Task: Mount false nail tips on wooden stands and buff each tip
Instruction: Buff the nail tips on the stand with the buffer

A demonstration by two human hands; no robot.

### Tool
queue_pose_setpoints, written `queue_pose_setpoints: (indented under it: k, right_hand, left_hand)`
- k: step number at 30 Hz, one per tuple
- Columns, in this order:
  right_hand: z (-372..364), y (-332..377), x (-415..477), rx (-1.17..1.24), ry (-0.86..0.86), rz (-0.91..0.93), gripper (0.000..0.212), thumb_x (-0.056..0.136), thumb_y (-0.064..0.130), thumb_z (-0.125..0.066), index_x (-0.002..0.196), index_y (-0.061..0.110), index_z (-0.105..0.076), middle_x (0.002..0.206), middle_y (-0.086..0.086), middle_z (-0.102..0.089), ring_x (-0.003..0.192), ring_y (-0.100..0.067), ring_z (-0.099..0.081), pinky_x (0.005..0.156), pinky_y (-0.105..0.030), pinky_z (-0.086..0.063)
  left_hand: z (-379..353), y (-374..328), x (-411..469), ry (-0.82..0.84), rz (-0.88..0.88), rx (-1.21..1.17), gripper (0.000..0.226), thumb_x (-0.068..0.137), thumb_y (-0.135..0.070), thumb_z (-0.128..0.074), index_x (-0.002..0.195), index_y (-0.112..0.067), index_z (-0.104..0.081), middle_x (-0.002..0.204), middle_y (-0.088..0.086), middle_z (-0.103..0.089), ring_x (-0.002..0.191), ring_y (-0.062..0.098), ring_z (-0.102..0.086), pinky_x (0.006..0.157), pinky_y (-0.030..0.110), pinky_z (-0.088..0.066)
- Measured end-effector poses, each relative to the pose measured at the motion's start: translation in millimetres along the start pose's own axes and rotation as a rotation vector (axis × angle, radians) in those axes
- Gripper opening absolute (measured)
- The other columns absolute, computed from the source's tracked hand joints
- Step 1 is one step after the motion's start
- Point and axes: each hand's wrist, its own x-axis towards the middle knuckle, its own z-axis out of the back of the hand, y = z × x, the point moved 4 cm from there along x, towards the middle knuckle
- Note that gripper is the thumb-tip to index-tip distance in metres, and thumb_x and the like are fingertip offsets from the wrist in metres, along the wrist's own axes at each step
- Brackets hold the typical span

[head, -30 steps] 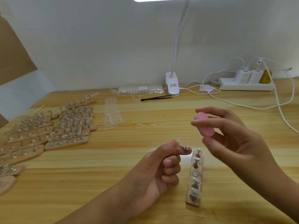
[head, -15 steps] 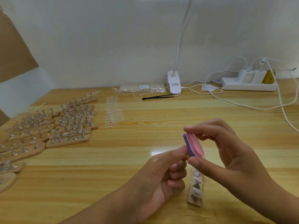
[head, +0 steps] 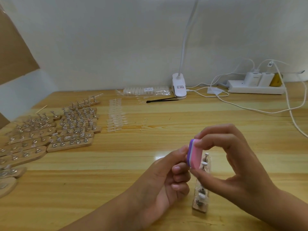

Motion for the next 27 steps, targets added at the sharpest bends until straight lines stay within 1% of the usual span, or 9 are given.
queue_pose_setpoints:
  k: [2,4,8,12,15,18,22,25,27]
  right_hand:
    - [-0.1,1.2,0.5,-0.057,0.011,0.043,0.042,0.081,0.027,-0.073,0.116,0.024,-0.051,0.112,0.003,-0.053,0.109,-0.010,-0.056,0.091,-0.017,-0.042]
    - [0.9,0.4,0.7,-0.054,-0.004,0.037,0.039,0.081,0.028,-0.073,0.114,0.022,-0.052,0.111,0.002,-0.053,0.107,-0.010,-0.056,0.090,-0.017,-0.042]
    - [-4.0,5.4,-2.6,-0.079,0.027,0.127,0.037,0.083,0.032,-0.074,0.110,0.018,-0.053,0.109,0.002,-0.053,0.106,-0.007,-0.056,0.091,-0.016,-0.041]
    - [1.5,1.7,0.5,-0.080,-0.031,0.072,0.038,0.081,0.032,-0.073,0.110,0.019,-0.052,0.111,0.000,-0.054,0.107,-0.006,-0.056,0.090,-0.017,-0.042]
    - [-0.6,3.1,-1.2,-0.082,-0.002,0.114,0.036,0.083,0.033,-0.073,0.109,0.018,-0.054,0.109,0.001,-0.056,0.106,-0.006,-0.057,0.089,-0.016,-0.043]
    - [0.9,1.5,1.2,-0.055,-0.032,0.069,0.033,0.081,0.032,-0.073,0.106,0.019,-0.056,0.110,-0.001,-0.056,0.107,-0.005,-0.057,0.089,-0.019,-0.046]
    - [-0.9,2.3,-1.8,-0.048,0.010,0.128,0.034,0.084,0.035,-0.073,0.109,0.018,-0.056,0.112,0.004,-0.056,0.109,-0.005,-0.059,0.091,-0.019,-0.045]
    - [5.3,-2.1,-0.8,-0.020,-0.019,0.070,0.034,0.082,0.029,-0.074,0.110,0.020,-0.057,0.114,0.004,-0.058,0.113,-0.008,-0.060,0.092,-0.024,-0.048]
    - [4.8,-1.7,-2.0,-0.039,0.003,0.099,0.037,0.082,0.027,-0.074,0.113,0.017,-0.057,0.117,0.003,-0.058,0.114,-0.010,-0.060,0.093,-0.022,-0.047]
  left_hand:
    - [0.3,0.2,-0.9,0.009,0.012,-0.006,0.044,0.064,-0.033,-0.084,0.091,-0.011,-0.058,0.061,-0.005,-0.035,0.052,0.005,-0.031,0.047,0.016,-0.027]
    - [0.6,0.9,-1.0,0.020,0.017,-0.021,0.040,0.064,-0.031,-0.085,0.088,-0.012,-0.058,0.064,-0.004,-0.034,0.053,0.006,-0.032,0.047,0.016,-0.029]
    - [-0.2,2.7,-0.9,0.008,0.034,-0.041,0.035,0.057,-0.029,-0.089,0.081,-0.011,-0.071,0.076,0.001,-0.033,0.065,0.008,-0.030,0.050,0.018,-0.030]
    - [-2.3,2.5,-2.6,0.003,0.029,-0.038,0.032,0.064,-0.029,-0.083,0.083,-0.011,-0.064,0.070,-0.003,-0.026,0.053,0.006,-0.031,0.048,0.016,-0.027]
    - [-2.4,2.1,-1.9,-0.012,0.009,-0.036,0.033,0.062,-0.028,-0.083,0.083,-0.012,-0.064,0.080,0.000,-0.020,0.053,0.006,-0.030,0.049,0.017,-0.026]
    - [-1.6,2.3,-0.9,-0.026,0.012,-0.032,0.040,0.062,-0.028,-0.082,0.088,-0.011,-0.057,0.067,-0.004,-0.030,0.051,0.005,-0.030,0.045,0.015,-0.027]
    - [-2.6,1.9,-0.8,-0.004,0.015,-0.043,0.028,0.064,-0.028,-0.082,0.081,-0.013,-0.064,0.068,-0.003,-0.027,0.054,0.005,-0.028,0.047,0.016,-0.026]
    - [-2.4,1.3,-1.7,-0.011,0.021,-0.046,0.032,0.063,-0.027,-0.082,0.081,-0.013,-0.059,0.063,-0.004,-0.030,0.053,0.006,-0.028,0.045,0.015,-0.026]
    - [-2.7,0.6,-1.6,-0.005,0.019,-0.039,0.033,0.065,-0.027,-0.081,0.083,-0.013,-0.057,0.064,-0.004,-0.030,0.053,0.005,-0.029,0.046,0.016,-0.026]
